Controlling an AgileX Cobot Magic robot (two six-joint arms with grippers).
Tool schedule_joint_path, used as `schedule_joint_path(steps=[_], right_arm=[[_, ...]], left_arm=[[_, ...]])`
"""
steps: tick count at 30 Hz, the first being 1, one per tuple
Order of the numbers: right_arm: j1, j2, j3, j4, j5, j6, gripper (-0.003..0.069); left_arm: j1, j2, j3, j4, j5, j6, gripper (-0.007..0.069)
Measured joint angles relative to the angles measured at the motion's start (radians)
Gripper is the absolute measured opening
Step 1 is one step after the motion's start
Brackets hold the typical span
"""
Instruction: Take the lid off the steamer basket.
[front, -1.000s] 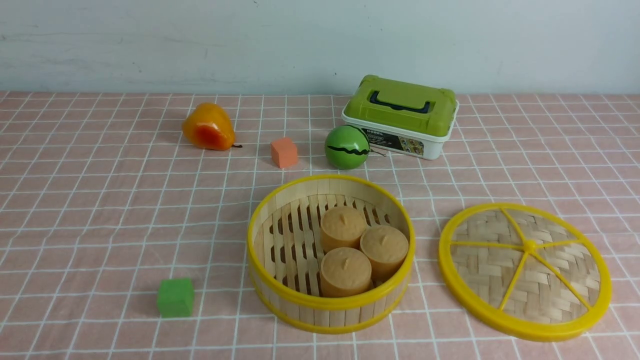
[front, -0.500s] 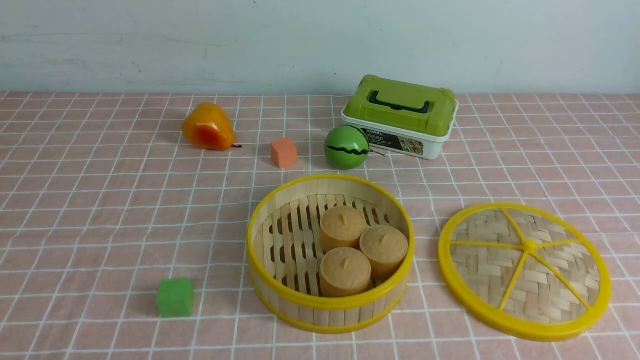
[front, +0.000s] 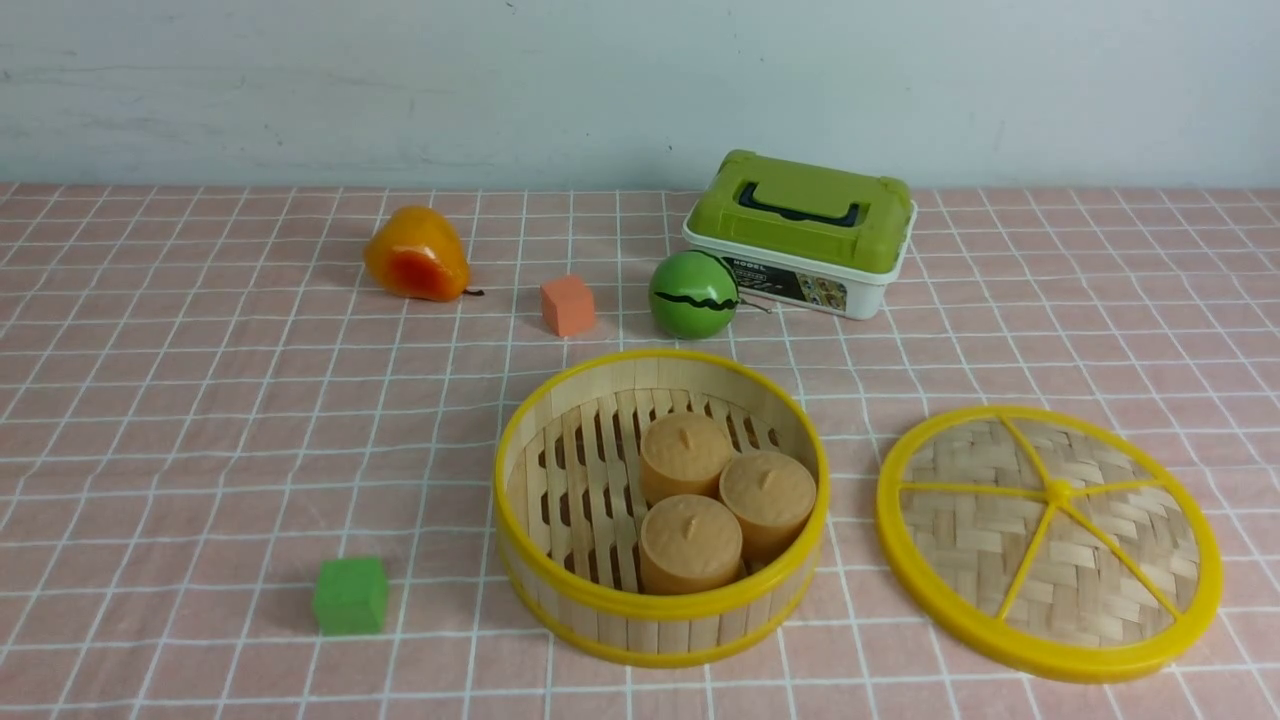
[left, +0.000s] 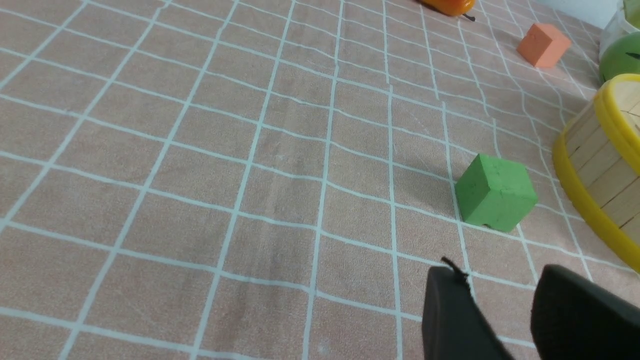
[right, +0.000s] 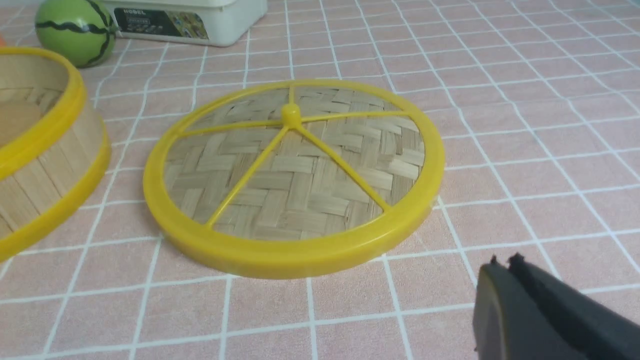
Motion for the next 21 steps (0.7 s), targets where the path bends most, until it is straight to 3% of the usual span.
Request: schedule_joint_path(steps=[21], right_arm=[[0.036, 0.000, -0.006, 0.022, 0.031, -0.014, -0.0025]], left_arm=[[0.000, 0.000, 0.000, 0.000, 0.000, 0.000, 0.0239]])
